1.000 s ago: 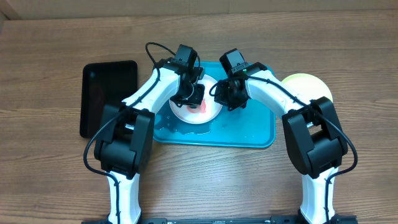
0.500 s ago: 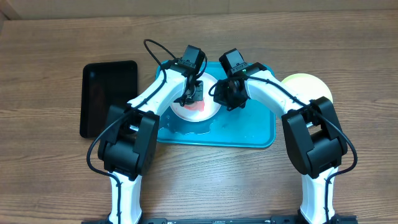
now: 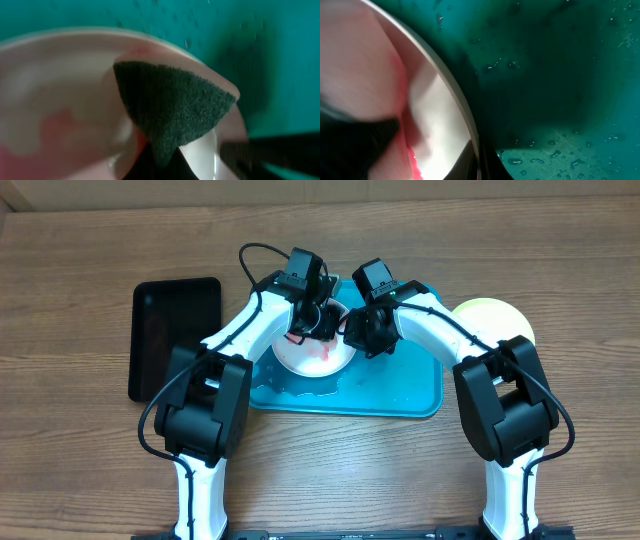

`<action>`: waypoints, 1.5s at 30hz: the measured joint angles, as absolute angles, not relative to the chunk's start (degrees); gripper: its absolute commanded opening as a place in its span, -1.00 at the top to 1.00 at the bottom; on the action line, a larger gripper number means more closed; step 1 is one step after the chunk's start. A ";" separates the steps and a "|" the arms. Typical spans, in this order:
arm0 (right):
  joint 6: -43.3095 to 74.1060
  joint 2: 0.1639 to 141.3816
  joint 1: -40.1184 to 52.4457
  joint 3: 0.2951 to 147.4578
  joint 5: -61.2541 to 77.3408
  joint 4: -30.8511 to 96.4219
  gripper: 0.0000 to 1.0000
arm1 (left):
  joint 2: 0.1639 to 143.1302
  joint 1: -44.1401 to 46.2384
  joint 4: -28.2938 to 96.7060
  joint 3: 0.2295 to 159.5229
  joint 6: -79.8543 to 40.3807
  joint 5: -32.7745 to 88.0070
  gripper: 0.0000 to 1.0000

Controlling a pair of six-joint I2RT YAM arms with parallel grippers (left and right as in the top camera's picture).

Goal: Clean dirty plates on tray and stack at the side
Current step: 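Scrub the white plate with the sponge while the right gripper holds it, then lift the white plate with the right gripper and stack it on the yellow plate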

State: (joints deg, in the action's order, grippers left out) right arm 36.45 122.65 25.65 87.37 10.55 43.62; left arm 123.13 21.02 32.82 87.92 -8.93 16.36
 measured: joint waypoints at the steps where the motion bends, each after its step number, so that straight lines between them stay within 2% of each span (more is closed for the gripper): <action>1: 36.42 122.65 25.65 87.37 10.52 43.62 0.92 | 123.13 21.02 32.27 87.92 -10.22 14.59 0.92; 5: 36.42 122.65 25.65 87.37 10.52 43.59 0.92 | 123.13 20.32 35.07 88.66 -14.28 6.66 0.91; 9: 36.42 122.65 25.65 87.37 10.55 43.57 0.92 | 123.85 18.65 46.13 94.94 -15.99 1.54 0.92; 16: 35.62 122.65 25.65 88.14 10.24 46.37 0.92 | 124.31 15.77 63.86 112.62 -16.38 -1.63 0.91; 21: 34.26 121.12 25.93 88.55 5.08 50.65 0.92 | 124.31 14.52 67.72 120.09 -16.38 -2.17 0.92; 32: 33.01 103.11 34.04 88.84 -29.69 60.93 0.92 | 124.31 11.84 67.31 120.38 -16.36 -0.36 0.91; 45: 32.73 101.97 49.71 88.84 -69.89 68.60 0.92 | 124.31 11.99 67.35 120.38 -16.38 0.43 0.92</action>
